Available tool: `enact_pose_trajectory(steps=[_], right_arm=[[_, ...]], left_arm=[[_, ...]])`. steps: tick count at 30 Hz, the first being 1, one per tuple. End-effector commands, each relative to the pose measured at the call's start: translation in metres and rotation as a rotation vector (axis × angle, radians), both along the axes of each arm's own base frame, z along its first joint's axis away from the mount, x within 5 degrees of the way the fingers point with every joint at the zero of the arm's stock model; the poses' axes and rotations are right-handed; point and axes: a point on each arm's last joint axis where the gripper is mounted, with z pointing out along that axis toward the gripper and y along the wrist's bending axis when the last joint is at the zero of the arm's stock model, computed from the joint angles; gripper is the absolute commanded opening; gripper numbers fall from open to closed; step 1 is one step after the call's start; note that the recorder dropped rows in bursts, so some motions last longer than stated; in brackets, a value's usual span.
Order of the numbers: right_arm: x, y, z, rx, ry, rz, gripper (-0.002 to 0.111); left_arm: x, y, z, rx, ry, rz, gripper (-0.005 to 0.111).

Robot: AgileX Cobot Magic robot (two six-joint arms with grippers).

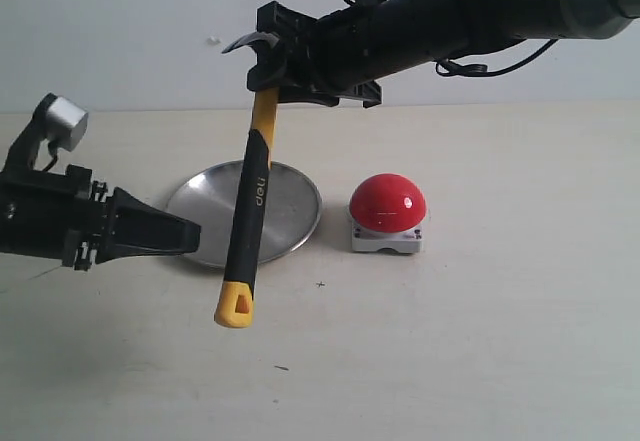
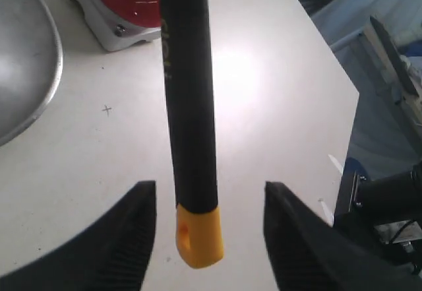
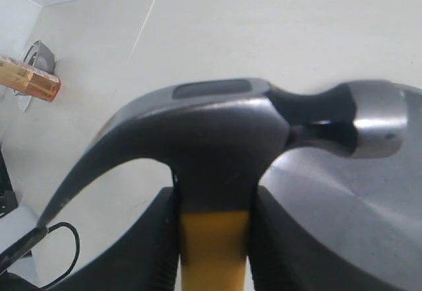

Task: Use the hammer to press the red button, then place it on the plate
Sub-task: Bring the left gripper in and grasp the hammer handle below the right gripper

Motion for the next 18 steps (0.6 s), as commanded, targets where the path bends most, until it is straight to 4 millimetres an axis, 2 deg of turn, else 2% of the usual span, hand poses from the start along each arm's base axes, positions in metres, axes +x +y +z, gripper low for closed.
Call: enact_pose_trajectory(steps=[1,6,15,18], right_arm=[[0.0,-0.001,0.012,0.033,-0.02,-0.028,0.0],[0.001,-0.002,0.012,0.029,-0.025,-0.04,0.0],[0.001,-0.002,0.012,0.029,-0.025,-0.04,0.0],[0.001,-0.002,0.012,0.03,-0.024,-0.037,0.0]], left_arm=[[0.008,-0.015,0.003,0.067,0.005,0.02,0.064],[0.013,-0.035,0.0,0.186,-0.072,0.03,0.064],[0.014,-0.048,-0.004,0.26,-0.113,0.084,0.064],[0.016,-0.056,0.0,0.26,-0.137,0.073,0.064]])
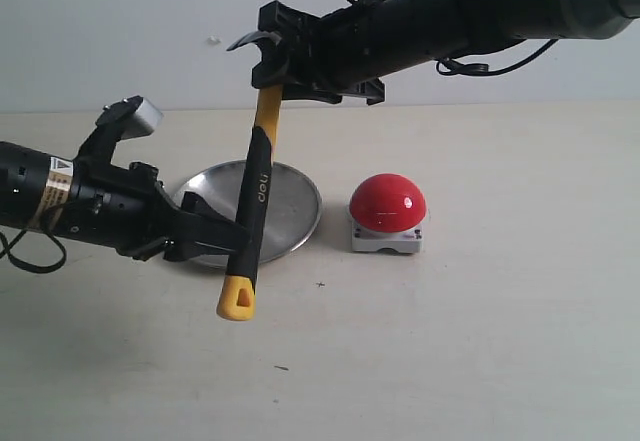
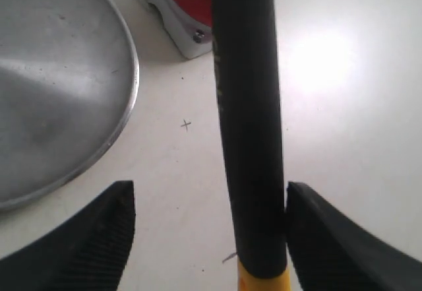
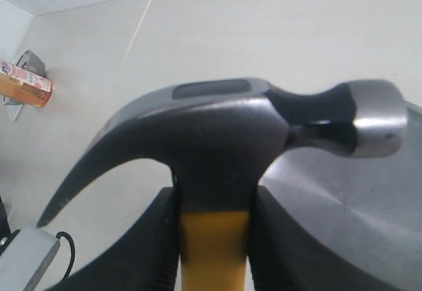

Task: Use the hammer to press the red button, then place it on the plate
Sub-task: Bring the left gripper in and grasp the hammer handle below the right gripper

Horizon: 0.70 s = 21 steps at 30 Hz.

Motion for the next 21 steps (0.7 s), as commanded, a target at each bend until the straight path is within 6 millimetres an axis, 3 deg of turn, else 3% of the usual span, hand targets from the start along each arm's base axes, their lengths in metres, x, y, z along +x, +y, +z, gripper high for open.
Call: enact_pose_trajectory(steps=[1,11,21], right_arm=[[-0.001,0.0,0.012,0.041,-0.014,-0.012,0.0],[-0.001,0.0,0.012,0.044,-0.01,-0.017,0.0],[-0.002,0.0,0.012,0.046,-0.006,-0.008,0.0]], left_arm=[[0.004,-0.012,0.007,-0.006,-0.034,0.007,0.064],[-0.001,-0.035,0.005,0.03,-0.065,-0.002,0.064],[0.004,-0.042,-0.034,0.05,0.054,0.006,0.064]])
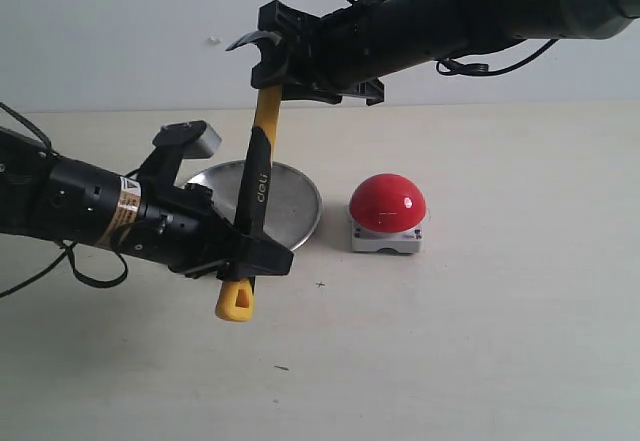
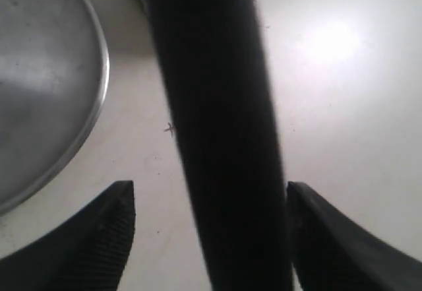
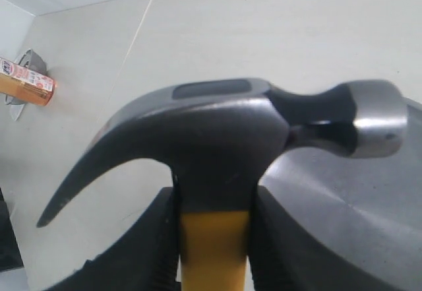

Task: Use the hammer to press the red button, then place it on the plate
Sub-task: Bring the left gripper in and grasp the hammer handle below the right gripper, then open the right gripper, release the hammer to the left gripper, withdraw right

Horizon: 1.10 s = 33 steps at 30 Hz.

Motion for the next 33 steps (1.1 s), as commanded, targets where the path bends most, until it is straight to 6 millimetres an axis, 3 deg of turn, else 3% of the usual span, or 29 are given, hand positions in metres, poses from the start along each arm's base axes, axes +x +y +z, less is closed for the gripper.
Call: enact_pose_trajectory(steps=[1,20,25,28,33], right_arm=[[-0.002,0.0,0.012,0.045,-0.008,-0.007,0.0],[-0.003,0.0,0.01,0.023,-0.01,0.008,0.0],[-0.003,0.0,0.01,0.024,-0.009,0.011,0.0],[-0.003,0.0,0.01,0.018,-0.01,0.012,0.0],[-0.003,0.0,0.01,0.016,-0.012,0.01,0.0]], left_arm=[[0.003,-0.004,-0.009,0.0,0.024,0.013,0.064],[0.011,-0.01,0.002,-0.038,0.011,-0.012,0.064],[0.01,-0.01,0.002,-0.045,0.015,-0.024,0.058],[0.009,-0.011,0.005,-0.057,0.018,-0.042,0.043],[0.006,-0.01,0.014,-0.05,-0.016,-0.068,0.001]])
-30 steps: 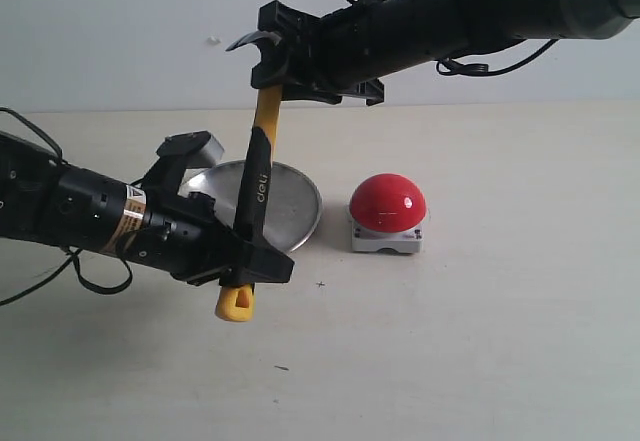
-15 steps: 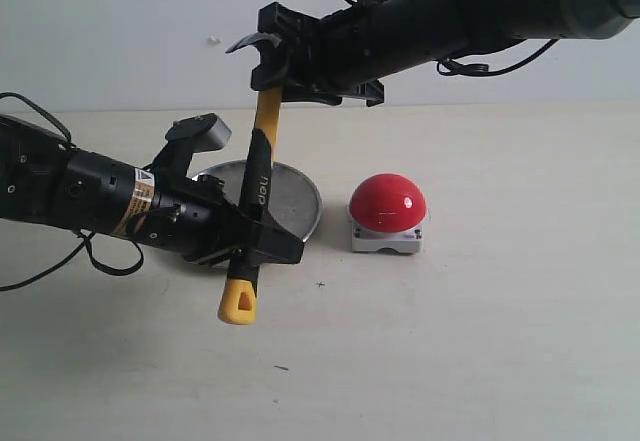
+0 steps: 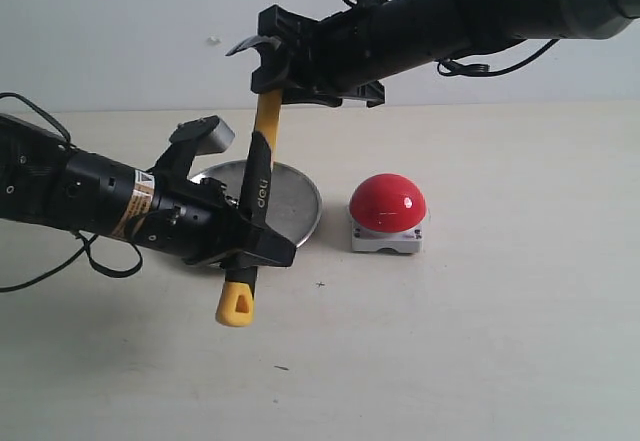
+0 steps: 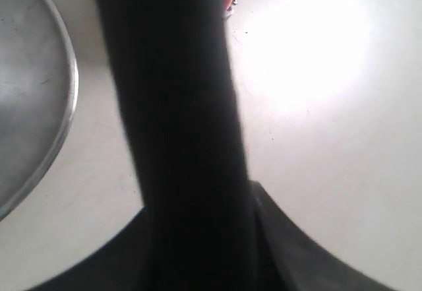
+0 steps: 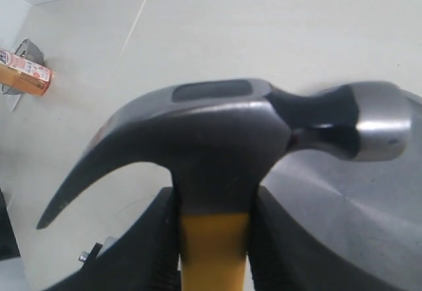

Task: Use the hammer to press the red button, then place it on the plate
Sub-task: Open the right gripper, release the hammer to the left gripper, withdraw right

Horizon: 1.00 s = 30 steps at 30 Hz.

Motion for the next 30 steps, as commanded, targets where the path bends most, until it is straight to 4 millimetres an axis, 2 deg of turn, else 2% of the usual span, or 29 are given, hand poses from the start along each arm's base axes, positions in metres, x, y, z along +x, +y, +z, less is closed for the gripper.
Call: enact_pose_trajectory(steps=[1,7,13,22,24,30], right_arm=[[-0.001,0.0,0.011,0.031,-0.014,-0.012,0.0],[0.0,-0.001,0.011,0.029,-0.018,-0.019,0.0],[-0.001,-0.001,0.01,0.014,-0.022,-0.013,0.0],[0.0,-0.002,0.009,0.009,-0.017,-0.02,0.0],[0.0,-0.002,0.009,0.01,-0.015,-0.021,0.003],[-0.001,-0.002,0.008,0.001,0.0,-0.026,0.022]], left_arm=[[-0.003,-0.001,0.015,-0.006,-0.053,-0.039,0.0],[-0.007,-0.001,0.028,-0.025,-0.082,-0.066,0.0],[-0.006,0.001,0.032,-0.01,-0.111,-0.052,0.0],[0.003,0.018,0.033,-0.015,-0.09,0.002,0.0],[0.003,0.019,0.033,-0.011,-0.092,0.005,0.0],[0.004,0.019,0.033,-0.007,-0.094,0.011,0.0]])
